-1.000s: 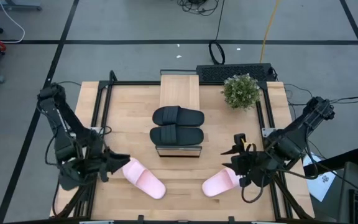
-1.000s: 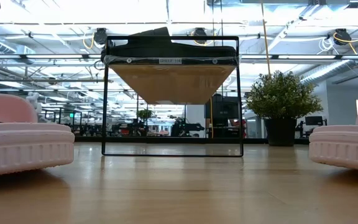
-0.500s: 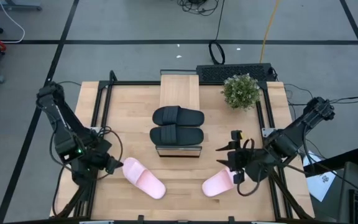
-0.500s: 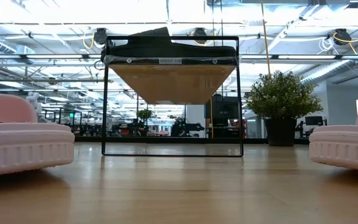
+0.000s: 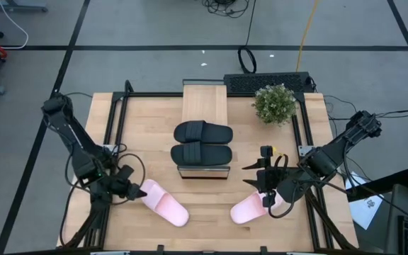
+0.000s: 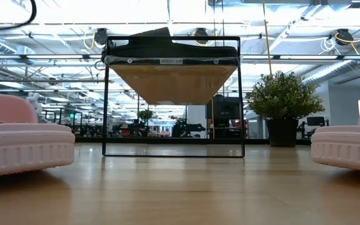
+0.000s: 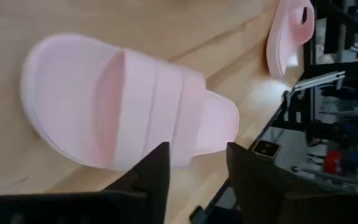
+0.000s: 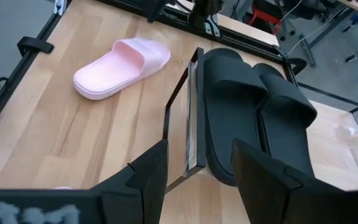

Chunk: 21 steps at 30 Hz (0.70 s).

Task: Pick and place slides into the shelf
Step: Put the left pink slide on the shelf

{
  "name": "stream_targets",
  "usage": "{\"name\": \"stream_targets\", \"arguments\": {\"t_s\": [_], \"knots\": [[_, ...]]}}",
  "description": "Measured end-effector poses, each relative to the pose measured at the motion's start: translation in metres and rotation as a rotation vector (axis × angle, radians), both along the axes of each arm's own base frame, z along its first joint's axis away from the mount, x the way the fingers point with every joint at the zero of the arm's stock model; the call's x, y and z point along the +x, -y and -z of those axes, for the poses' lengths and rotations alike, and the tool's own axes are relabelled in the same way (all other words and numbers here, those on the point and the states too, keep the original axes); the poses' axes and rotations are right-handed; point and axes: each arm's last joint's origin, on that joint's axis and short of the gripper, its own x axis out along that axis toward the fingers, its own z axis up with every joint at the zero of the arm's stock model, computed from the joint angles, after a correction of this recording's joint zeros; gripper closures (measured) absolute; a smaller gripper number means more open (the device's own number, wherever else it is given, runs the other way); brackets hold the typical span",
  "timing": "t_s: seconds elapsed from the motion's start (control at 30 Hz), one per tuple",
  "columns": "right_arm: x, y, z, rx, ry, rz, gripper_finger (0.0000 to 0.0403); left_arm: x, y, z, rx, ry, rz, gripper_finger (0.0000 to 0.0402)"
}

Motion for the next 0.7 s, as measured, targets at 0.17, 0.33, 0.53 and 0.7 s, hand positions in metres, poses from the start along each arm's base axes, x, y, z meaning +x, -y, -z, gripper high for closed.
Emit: {"name": "stream_targets", "arguments": {"t_s": [0.17, 0.33, 0.53, 0.7], "knots": [[0.000, 0.000, 0.000, 0.005, 0.005, 0.001, 0.0239, -0.001, -0.001, 0.025, -0.075, 0.030, 0.024, 0.0203], [0.002, -0.001, -0.002, 0.025, 0.026, 0.002, 0.0239, -0.006, -0.007, 0.044, -0.087, -0.008, 0.011, 0.0189], [0.003, -0.002, -0.004, 0.039, 0.043, 0.002, 0.0239, -0.005, -0.009, 0.045, -0.077, 0.003, -0.001, 0.0188], [0.003, -0.002, -0.003, 0.038, 0.043, 0.003, 0.0239, -0.002, -0.011, 0.045, -0.062, -0.009, 0.017, 0.0188]]}}
